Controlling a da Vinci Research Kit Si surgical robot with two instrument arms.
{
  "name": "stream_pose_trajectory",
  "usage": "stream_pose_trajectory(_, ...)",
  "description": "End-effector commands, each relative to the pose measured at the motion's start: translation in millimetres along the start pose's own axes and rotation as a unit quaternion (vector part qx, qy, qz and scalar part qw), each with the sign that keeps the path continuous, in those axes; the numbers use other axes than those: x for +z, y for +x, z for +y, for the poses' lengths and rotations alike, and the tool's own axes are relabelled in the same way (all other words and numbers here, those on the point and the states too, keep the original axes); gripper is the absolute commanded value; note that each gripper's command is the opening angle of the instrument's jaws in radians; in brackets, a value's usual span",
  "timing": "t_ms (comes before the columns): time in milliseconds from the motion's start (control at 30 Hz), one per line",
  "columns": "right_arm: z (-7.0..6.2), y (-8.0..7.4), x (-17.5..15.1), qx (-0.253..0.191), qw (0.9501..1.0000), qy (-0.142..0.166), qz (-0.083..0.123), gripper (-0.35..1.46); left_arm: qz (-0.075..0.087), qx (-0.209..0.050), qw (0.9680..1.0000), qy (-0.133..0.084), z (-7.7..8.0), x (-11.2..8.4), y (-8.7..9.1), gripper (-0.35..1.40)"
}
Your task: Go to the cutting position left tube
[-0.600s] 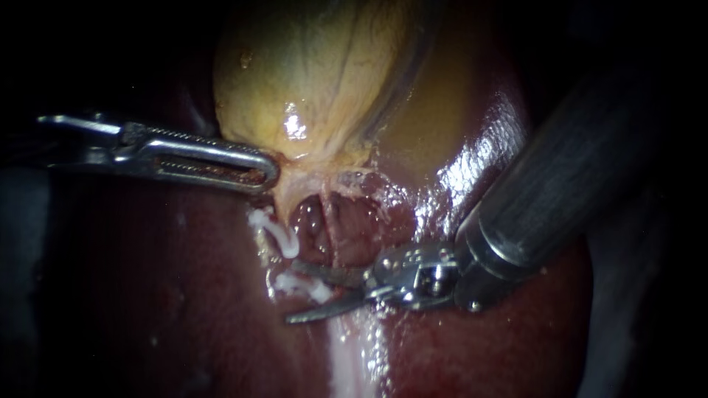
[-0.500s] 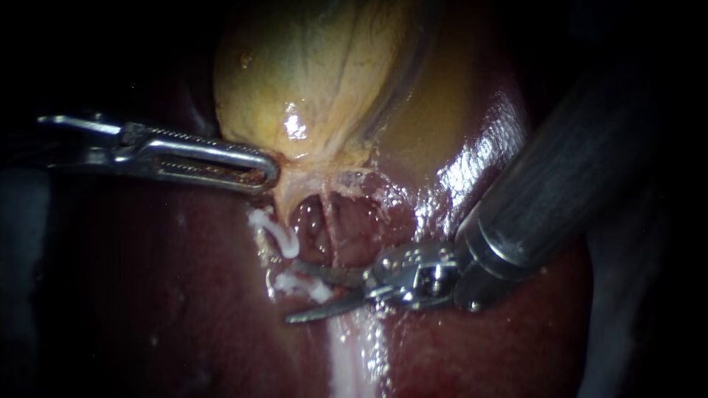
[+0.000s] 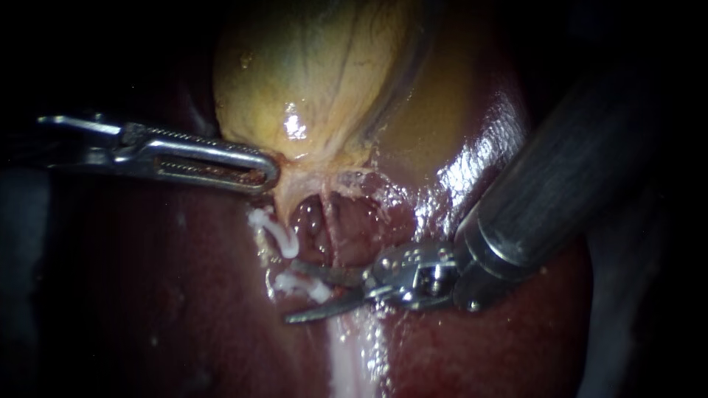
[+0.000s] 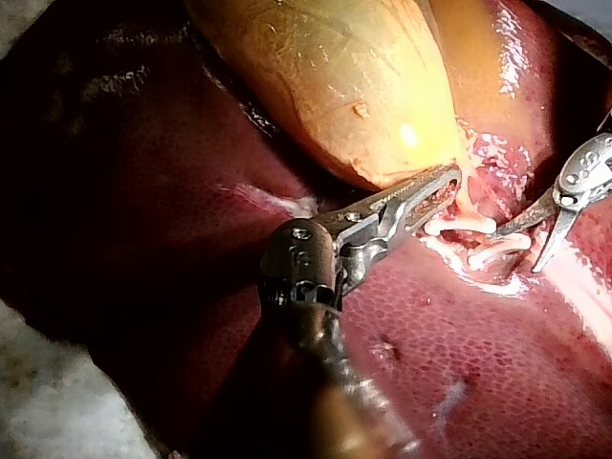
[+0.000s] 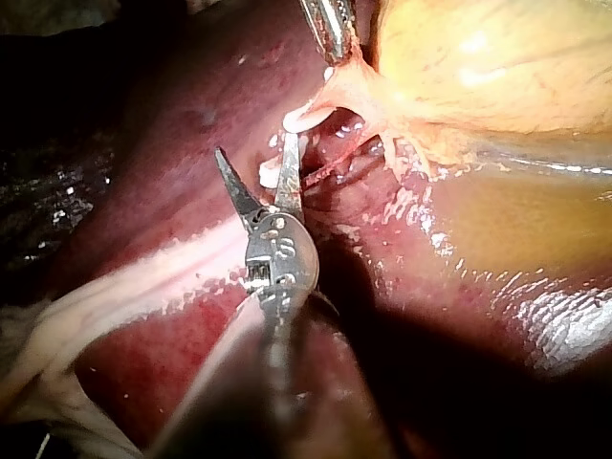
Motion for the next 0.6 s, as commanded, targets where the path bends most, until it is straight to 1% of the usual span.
stream_pose_trajectory(33, 0.2, -0.1, -0.2, 0.0, 1.0, 0.0, 0.0, 1.43, 0.0, 0.0, 1.0, 0.0, 0.0, 0.0, 0.0, -0.35)
stream_pose_trajectory(433, 1.9, -1.1, -1.2, 0.002, 1.0, 0.0, 0.0, 1.43, 0.0, 0.0, 1.0, 0.0, 0.1, 0.0, 0.0, -0.35)
stream_pose_trajectory(600, 2.2, -1.2, -1.3, 0.003, 1.0, -0.002, 0.0, 1.43, 0.0, 0.0, 1.0, 0.0, 0.1, 0.0, 0.0, -0.35)
